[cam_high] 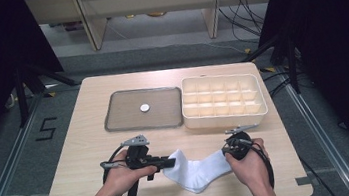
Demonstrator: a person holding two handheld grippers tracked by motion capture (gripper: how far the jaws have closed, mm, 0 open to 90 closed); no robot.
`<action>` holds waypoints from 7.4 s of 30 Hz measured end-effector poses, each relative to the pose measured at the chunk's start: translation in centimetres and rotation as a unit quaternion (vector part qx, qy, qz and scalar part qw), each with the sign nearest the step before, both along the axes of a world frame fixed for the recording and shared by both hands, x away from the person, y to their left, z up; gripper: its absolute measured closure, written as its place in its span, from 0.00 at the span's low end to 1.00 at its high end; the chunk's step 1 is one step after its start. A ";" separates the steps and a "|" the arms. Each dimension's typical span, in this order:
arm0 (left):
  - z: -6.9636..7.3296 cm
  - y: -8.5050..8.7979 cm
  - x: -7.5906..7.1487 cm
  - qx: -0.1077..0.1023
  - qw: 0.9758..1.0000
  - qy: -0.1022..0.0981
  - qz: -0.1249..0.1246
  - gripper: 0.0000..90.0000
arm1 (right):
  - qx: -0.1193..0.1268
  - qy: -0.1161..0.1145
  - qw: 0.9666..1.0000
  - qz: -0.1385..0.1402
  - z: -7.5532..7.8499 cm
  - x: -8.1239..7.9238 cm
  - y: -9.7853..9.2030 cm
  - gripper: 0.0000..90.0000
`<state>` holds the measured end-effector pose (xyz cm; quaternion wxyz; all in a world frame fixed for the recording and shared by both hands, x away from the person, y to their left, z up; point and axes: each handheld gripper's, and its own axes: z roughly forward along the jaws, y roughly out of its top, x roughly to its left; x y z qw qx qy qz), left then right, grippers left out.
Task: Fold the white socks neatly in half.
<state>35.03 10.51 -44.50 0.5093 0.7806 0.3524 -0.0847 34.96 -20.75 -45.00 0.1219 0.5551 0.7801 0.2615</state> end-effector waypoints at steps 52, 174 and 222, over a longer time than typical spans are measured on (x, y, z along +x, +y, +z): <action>-0.4 -0.2 0.8 0.007 1.000 0.005 0.010 0.92 | -0.035 0.047 0.998 0.021 -3.3 0.3 3.5 0.96; -2.4 -1.3 1.5 0.056 0.998 0.010 0.004 0.92 | -0.021 0.064 0.995 0.076 -3.5 -1.1 8.3 1.00; -3.4 -1.7 1.8 0.071 0.997 0.019 0.002 0.92 | -0.020 0.062 0.994 0.087 -3.4 -1.2 9.5 0.99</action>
